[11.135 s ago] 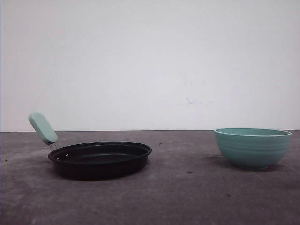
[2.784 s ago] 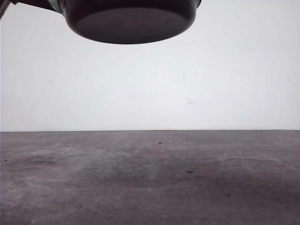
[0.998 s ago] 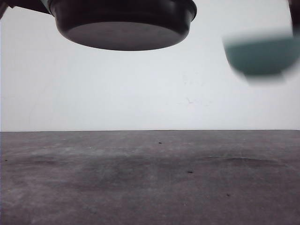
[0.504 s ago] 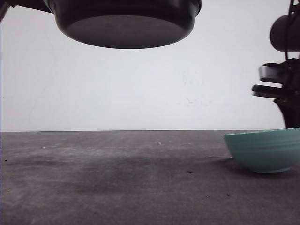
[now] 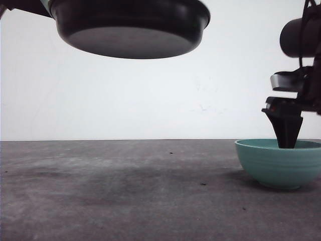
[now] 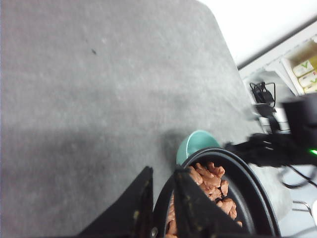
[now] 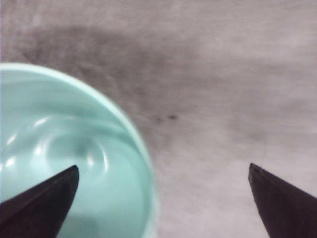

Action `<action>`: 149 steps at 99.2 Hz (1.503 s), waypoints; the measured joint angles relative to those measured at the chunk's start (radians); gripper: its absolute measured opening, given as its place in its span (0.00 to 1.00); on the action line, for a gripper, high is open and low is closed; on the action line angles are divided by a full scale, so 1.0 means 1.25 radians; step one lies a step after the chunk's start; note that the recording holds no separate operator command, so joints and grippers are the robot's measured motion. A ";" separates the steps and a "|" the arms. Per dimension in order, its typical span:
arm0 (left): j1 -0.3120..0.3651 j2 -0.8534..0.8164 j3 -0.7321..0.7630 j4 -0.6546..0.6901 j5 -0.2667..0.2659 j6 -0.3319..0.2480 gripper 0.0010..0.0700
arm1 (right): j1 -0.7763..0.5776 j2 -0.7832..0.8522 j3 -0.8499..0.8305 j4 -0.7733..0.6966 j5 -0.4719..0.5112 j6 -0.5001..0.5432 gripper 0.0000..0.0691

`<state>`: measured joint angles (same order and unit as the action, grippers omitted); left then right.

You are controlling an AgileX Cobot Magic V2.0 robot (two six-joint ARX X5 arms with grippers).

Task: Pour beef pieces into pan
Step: 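Lower the empty bowl back onto the table with the right gripper, then lower the pan onto the table and open the left gripper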

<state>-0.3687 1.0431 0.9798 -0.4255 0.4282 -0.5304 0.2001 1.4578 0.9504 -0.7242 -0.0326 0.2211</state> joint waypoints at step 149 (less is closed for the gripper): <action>-0.002 0.477 0.002 0.244 -0.094 0.014 0.44 | 0.060 -0.948 0.009 -0.102 -0.140 0.129 0.02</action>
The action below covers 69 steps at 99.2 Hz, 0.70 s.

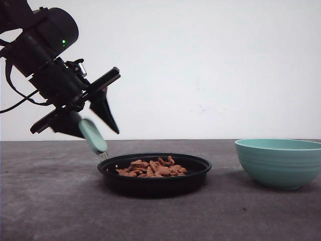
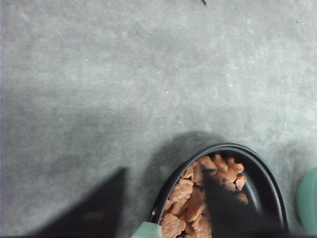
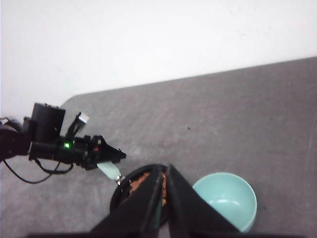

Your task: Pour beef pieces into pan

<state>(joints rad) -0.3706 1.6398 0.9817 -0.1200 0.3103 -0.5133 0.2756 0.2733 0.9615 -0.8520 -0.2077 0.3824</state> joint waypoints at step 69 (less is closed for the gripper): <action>0.010 -0.498 0.090 -0.259 -0.264 0.207 1.00 | 0.000 0.107 0.000 0.122 0.015 -0.099 0.02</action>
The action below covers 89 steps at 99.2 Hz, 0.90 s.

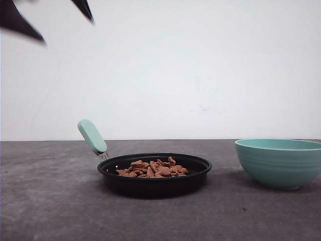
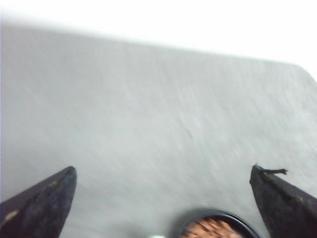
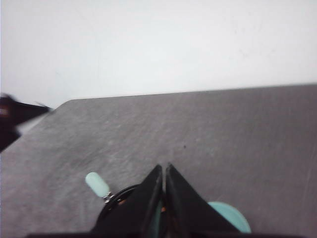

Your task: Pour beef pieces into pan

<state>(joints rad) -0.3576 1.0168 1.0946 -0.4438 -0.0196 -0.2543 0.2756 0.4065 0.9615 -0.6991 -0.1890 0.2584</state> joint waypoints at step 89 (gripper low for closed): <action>0.000 -0.474 -0.102 -0.300 -0.174 0.041 0.01 | 0.000 0.026 -0.049 0.096 0.089 -0.243 0.02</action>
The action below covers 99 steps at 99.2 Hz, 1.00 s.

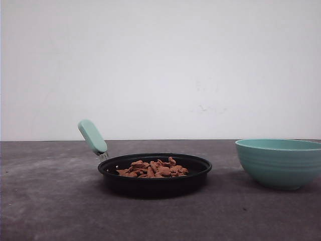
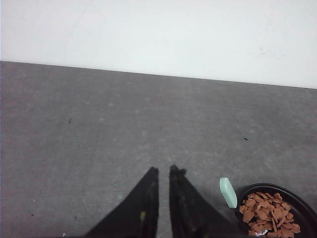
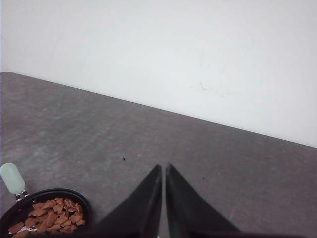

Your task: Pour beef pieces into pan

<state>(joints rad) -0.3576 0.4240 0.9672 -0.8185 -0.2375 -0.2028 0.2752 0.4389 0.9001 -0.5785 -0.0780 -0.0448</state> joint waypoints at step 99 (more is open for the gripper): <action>0.000 0.000 0.000 0.000 0.000 0.000 0.01 | -0.103 -0.285 -0.516 0.276 0.059 0.040 0.02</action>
<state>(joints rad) -0.3576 0.4240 0.9672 -0.8188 -0.2375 -0.2028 0.1463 0.0826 0.2550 -0.2329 -0.0048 0.0051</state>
